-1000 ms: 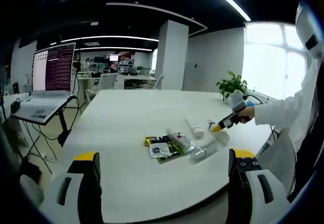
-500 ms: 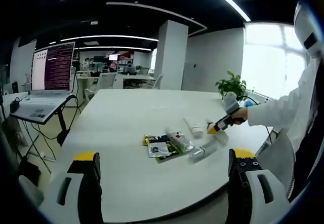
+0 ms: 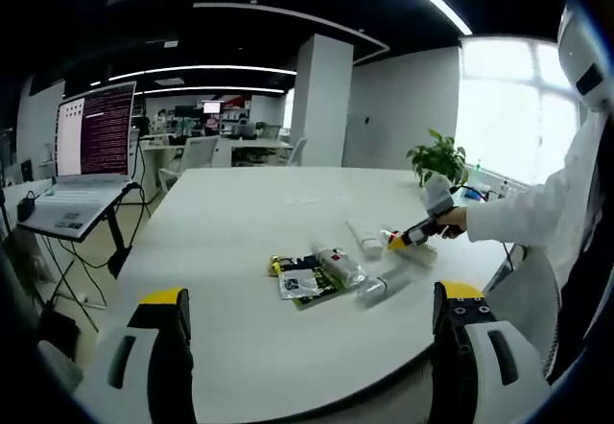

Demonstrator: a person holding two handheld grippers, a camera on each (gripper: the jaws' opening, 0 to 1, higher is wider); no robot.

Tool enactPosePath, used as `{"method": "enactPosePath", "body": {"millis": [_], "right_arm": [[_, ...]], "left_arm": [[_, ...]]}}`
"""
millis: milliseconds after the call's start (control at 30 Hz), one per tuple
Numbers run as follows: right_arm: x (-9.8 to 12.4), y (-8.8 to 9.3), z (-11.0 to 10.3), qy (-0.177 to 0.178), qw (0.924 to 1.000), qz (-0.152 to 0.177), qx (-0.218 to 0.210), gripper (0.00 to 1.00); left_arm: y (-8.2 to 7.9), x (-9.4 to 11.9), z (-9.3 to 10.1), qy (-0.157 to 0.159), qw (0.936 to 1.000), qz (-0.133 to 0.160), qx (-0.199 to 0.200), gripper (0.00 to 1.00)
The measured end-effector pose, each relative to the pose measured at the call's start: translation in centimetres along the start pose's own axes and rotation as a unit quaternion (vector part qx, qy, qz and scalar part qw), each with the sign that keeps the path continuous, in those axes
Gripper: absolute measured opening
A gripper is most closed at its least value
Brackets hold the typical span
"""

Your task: Arrange the skincare products in the storage area until every visible bottle or jar stands upright without overlapping.

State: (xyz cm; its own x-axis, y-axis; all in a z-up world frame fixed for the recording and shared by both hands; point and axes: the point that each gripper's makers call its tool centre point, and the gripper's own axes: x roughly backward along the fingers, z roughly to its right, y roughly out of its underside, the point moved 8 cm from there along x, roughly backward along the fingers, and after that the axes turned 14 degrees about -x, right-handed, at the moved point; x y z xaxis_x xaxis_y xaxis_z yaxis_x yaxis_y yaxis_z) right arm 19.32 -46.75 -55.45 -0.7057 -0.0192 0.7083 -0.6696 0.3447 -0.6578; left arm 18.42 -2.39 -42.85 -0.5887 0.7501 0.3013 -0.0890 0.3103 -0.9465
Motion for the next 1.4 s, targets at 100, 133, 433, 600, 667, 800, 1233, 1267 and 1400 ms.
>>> {"method": "enactPosePath", "body": {"millis": [100,133,433,600,667,800,1233,1267,1400], "right_arm": [[0.0,0.0,0.0,-0.003,0.9998,0.008,-0.015,0.25],[0.0,0.0,0.0,-0.007,0.9997,0.013,-0.022,0.25],[0.2,0.3,0.1,-0.028,0.9970,0.051,-0.051,0.23],[0.2,0.3,0.1,-0.033,0.9958,0.060,-0.061,0.22],[0.3,0.4,0.2,-0.030,0.9929,0.071,-0.091,0.22],[0.5,0.5,0.5,-0.041,0.9908,0.073,-0.107,0.21],[1.1,1.5,2.5,-0.094,0.9606,0.122,-0.232,0.21],[1.1,1.7,2.5,-0.096,0.9586,0.122,-0.239,0.21],[1.4,1.9,2.5,-0.109,0.9523,0.130,-0.254,0.21]], "left_arm": [[-0.3,-0.4,0.3,0.008,1.0000,-0.002,-0.005,0.99],[-0.4,-0.5,0.4,0.009,0.9999,-0.002,-0.006,0.99],[-1.9,-2.3,1.4,0.038,0.9990,0.013,-0.017,0.98],[-2.7,-3.9,2.1,0.068,0.9973,0.015,-0.026,0.96],[-3.1,-4.8,2.4,0.082,0.9959,0.018,-0.034,0.94],[-3.7,-6.2,2.7,0.101,0.9939,0.027,-0.034,0.90],[-5.2,-10.1,6.3,0.243,0.9605,0.110,0.080,0.34],[-5.2,-10.5,6.3,0.244,0.9604,0.109,0.078,0.31],[-5.4,-12.2,7.5,0.276,0.9473,0.115,0.114,0.16]]}}
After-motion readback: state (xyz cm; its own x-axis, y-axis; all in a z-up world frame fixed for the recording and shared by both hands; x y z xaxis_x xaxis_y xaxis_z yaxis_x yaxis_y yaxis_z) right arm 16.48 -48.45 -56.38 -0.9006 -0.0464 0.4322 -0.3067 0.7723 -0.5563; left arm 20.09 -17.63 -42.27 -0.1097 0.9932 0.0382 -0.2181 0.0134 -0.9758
